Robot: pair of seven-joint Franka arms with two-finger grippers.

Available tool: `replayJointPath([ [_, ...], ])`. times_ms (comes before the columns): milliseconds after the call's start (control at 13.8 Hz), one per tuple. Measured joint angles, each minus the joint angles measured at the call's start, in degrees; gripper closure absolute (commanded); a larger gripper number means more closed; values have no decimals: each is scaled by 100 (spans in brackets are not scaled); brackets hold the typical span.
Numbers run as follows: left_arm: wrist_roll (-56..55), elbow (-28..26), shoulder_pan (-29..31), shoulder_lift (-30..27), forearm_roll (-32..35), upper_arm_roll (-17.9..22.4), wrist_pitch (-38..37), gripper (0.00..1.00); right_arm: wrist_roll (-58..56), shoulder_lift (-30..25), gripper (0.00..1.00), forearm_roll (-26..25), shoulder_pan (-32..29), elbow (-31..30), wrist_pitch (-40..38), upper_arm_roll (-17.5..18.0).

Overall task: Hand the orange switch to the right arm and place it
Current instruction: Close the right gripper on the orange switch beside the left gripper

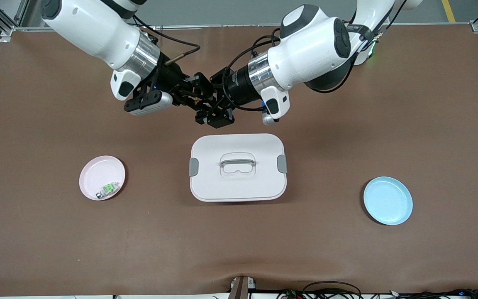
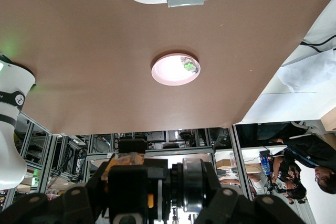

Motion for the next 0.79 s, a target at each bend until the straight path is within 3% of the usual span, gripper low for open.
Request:
replayJointPath([
  [434,0,1,-1,5,-1,-1,-3,74,-43,-3,100,-2,9,0,8,-1],
  [506,0,1,-1,5,-1,-1,1,69,-52,-3,100,-2,9,3,8,-2],
  [578,0,5,-1,4,-1,-1,2,50,-60,-3,100,-4,9,9,8,-2],
  [723,-105,10,1,4,-1,-1,5,23,-140,-2,100,-7,9,20,4,-5],
  [795,-193,10,2,4,-1,-1,14,2,-217,-2,100,-7,9,26,0,-8],
])
